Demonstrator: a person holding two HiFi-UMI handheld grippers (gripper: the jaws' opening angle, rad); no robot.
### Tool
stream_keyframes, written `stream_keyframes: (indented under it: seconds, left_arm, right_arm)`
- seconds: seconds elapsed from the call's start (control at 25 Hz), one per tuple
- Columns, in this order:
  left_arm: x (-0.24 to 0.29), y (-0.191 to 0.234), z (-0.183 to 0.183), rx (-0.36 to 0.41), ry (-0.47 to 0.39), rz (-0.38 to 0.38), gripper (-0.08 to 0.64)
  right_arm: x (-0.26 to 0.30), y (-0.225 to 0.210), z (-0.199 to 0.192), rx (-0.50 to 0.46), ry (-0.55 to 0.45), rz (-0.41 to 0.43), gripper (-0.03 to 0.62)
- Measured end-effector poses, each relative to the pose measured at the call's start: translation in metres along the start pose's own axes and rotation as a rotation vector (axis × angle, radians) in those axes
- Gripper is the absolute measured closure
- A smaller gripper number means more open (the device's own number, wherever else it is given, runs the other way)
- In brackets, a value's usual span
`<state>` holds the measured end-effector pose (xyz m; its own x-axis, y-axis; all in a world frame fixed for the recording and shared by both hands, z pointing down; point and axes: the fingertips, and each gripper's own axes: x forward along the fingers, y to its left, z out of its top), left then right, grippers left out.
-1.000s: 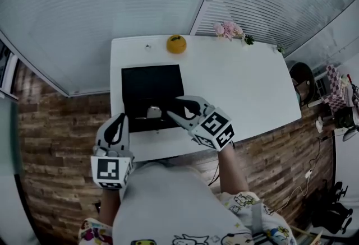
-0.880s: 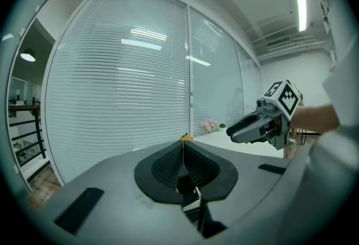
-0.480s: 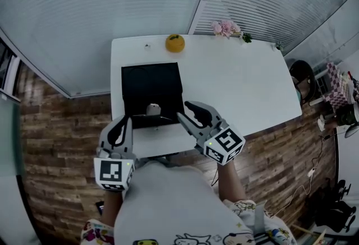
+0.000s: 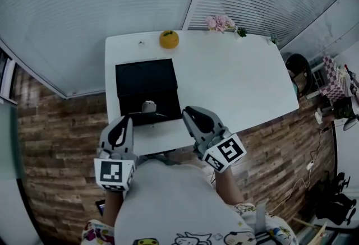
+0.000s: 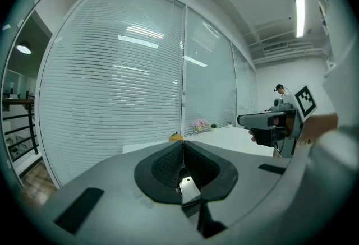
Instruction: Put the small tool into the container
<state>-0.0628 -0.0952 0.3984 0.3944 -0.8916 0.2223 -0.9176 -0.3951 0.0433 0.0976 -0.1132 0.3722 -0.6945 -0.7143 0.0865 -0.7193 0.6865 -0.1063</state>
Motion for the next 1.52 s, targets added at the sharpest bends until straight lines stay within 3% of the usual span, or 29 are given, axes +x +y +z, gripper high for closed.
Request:
stream_keyframes:
  seconds: [0.4,0.72,1.52]
  left_arm:
    - [0.002,0.000,-0.010,-0.031,0.017,-0.023,0.554]
    - [0.003,0.000,-0.023,-0.056,0.047,-0.043,0.554]
    - [0.010,0.013,-0.027,-0.068,0.058,-0.017,0.555]
  right_arm:
    - [-0.009,-0.010,-0.009,-0.047,0.017,-0.112,0.589]
    - [-0.006,-0.017,-0.026,-0.005,0.036,-0.151,0.592]
    - [0.010,-0.022,-0.035,-0.012,0.071,-0.129,0.592]
